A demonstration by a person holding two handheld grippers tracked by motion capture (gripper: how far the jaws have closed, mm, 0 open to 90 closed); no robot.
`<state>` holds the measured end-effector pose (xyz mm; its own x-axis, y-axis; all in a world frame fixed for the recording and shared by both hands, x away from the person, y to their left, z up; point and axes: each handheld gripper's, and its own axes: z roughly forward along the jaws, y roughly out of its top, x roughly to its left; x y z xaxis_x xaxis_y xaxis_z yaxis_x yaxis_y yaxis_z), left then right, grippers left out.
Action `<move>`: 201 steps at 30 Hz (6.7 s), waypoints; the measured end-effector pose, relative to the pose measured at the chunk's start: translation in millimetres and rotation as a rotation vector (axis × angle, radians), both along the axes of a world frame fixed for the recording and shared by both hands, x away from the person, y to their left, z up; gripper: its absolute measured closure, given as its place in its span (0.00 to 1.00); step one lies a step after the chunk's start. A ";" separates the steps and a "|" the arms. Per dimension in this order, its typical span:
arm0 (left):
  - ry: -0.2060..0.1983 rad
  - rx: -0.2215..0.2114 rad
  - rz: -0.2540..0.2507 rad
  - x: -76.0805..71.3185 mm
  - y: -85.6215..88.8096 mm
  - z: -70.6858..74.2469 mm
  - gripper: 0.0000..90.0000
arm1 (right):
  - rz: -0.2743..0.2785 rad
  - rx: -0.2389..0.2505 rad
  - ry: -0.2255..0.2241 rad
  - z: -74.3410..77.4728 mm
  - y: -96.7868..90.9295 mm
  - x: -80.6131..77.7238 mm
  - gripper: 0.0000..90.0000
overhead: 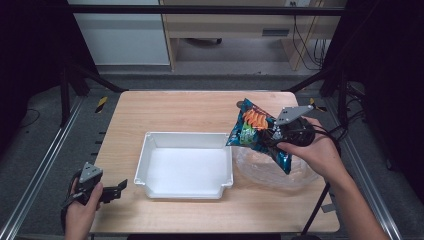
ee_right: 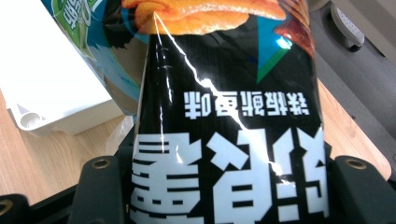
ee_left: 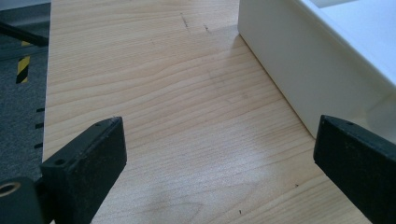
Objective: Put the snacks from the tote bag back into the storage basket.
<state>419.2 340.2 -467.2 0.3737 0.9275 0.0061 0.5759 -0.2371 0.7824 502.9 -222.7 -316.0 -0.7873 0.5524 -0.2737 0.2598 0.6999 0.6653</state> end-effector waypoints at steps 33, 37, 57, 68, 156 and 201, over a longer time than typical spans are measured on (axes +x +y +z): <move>0.000 -0.003 0.001 -0.1 0.0 0.4 0.03 | 0.107 -0.016 -0.025 8.5 45.7 -11.6 0.43; 0.000 -0.003 0.001 -0.3 0.4 0.6 0.03 | 0.127 -0.023 -0.025 8.1 54.9 -11.8 0.43; -0.008 -0.012 0.012 -0.5 2.1 1.2 0.03 | 0.177 -0.016 -0.024 1.0 87.2 -8.9 0.43; -0.010 -0.016 0.020 -0.9 5.3 2.1 0.03 | 0.208 -0.020 -0.014 -4.6 104.0 -7.3 0.43; -0.020 -0.031 0.028 0.1 9.6 3.4 0.03 | 0.386 -0.048 0.070 -60.9 213.2 11.3 0.44; -0.016 -0.024 0.022 0.2 9.3 3.8 0.03 | 0.375 -0.123 0.153 -99.6 217.5 24.9 0.44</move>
<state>419.4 349.4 -463.3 0.3528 0.9356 -0.0104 0.5682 -0.2054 0.7968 527.8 -5.2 -415.7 -0.9643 0.1902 -0.1844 0.0608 0.8364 0.5447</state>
